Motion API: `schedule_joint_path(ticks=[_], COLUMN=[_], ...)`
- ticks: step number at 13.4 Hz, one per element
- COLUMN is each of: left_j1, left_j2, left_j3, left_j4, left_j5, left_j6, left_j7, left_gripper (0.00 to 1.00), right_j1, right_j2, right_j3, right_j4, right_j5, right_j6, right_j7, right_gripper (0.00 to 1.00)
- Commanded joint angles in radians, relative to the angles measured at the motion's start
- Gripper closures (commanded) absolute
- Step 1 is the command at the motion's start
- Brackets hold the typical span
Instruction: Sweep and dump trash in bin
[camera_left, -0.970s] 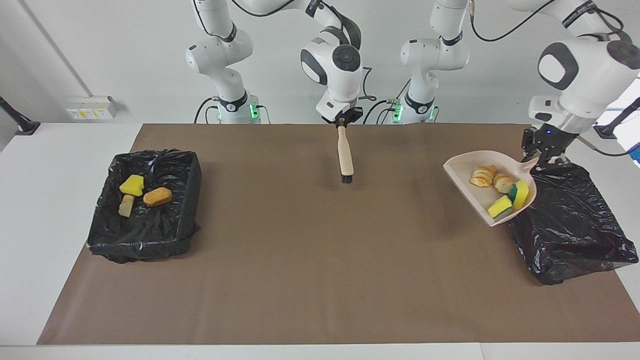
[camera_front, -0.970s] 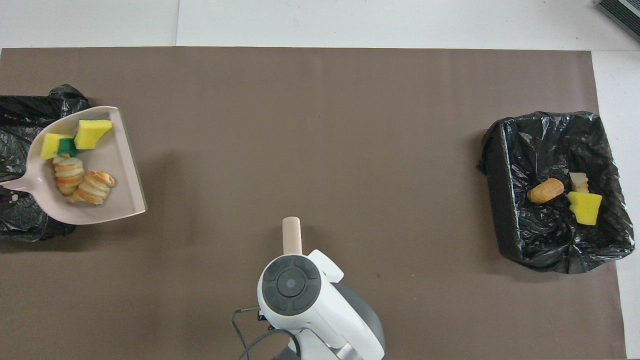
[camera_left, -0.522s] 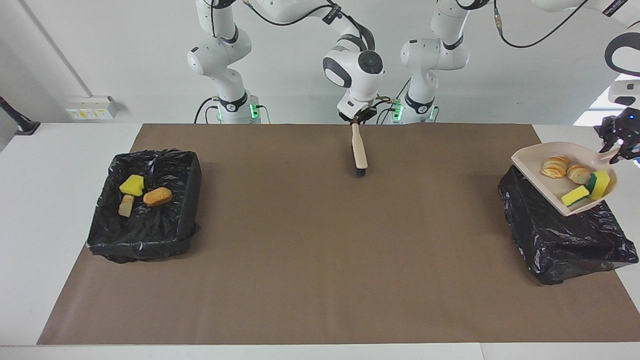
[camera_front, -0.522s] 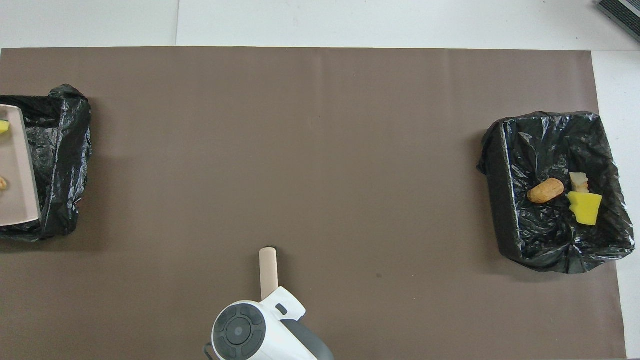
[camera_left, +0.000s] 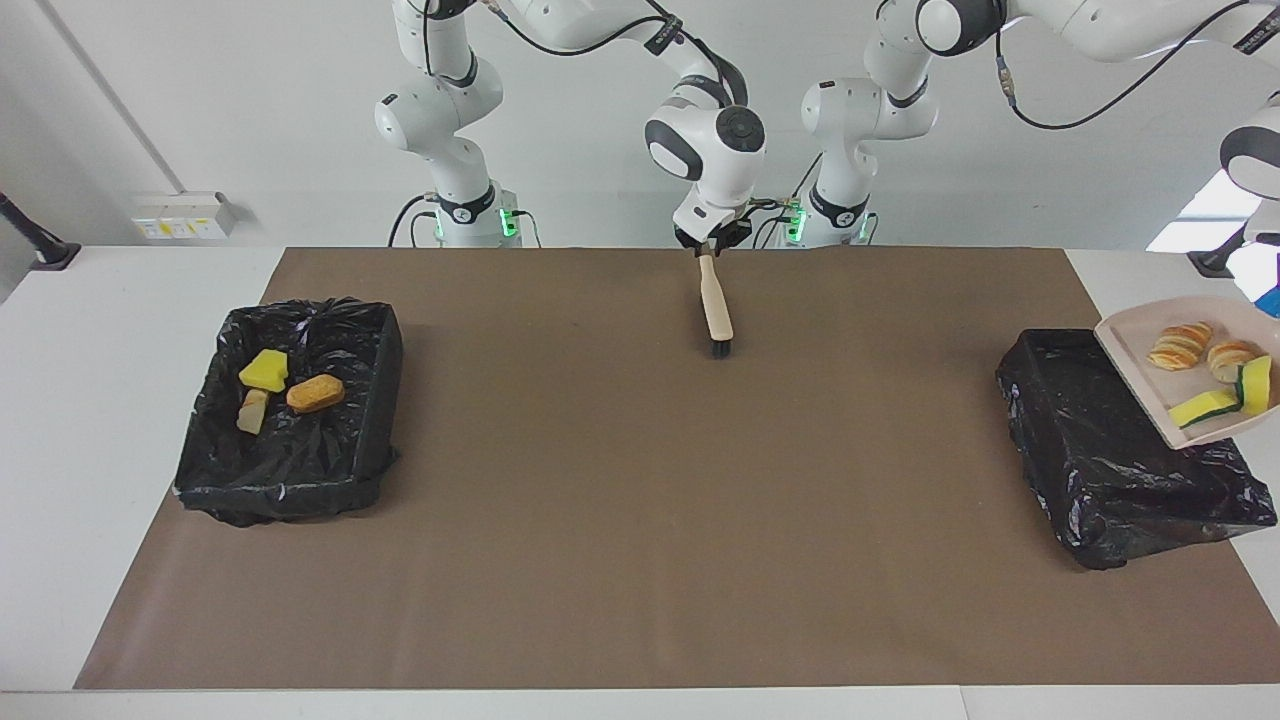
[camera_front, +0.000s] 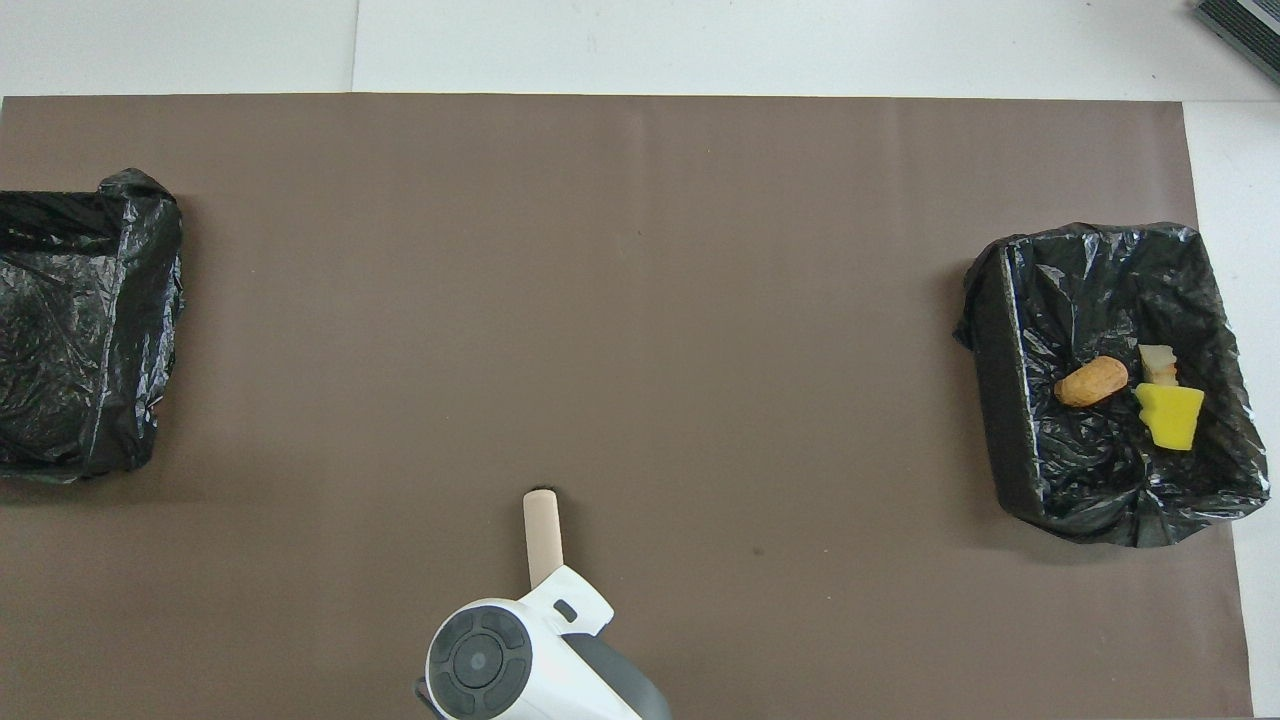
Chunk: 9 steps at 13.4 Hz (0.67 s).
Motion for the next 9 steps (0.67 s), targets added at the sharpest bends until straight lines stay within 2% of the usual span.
schedule_joint_path(ticks=[1, 4, 6, 9], left_j1=[-0.009, -0.025, -0.026, -0.023], left_j2=[0.011, 0.011, 0.012, 0.034], left_j3=[-0.015, -0.019, -0.019, -0.039], left_j4=[0.022, 0.001, -0.005, 0.014], left_j5=[0.120, 0.200, 0.254, 0.321], left_j6=[0.010, 0.005, 0.010, 0.010], left_j7=[-0.023, -0.133, -0.217, -0.227], left_gripper=[1.00, 1.00, 1.00, 1.00], right_j1=[-0.064, -0.170, -0.251, -0.371], right_j2=[0.001, -0.011, -0.013, -0.031], right_j3=[0.005, 0.005, 0.003, -0.001], right_j4=[0.093, 0.135, 0.178, 0.219], right_j5=[-0.049, -0.073, -0.073, -0.113], right_j6=[-0.091, -0.125, -0.193, -0.275], right_j7=[-0.023, -0.143, -0.252, -0.437], right_gripper=[0.00, 0.00, 0.00, 0.00])
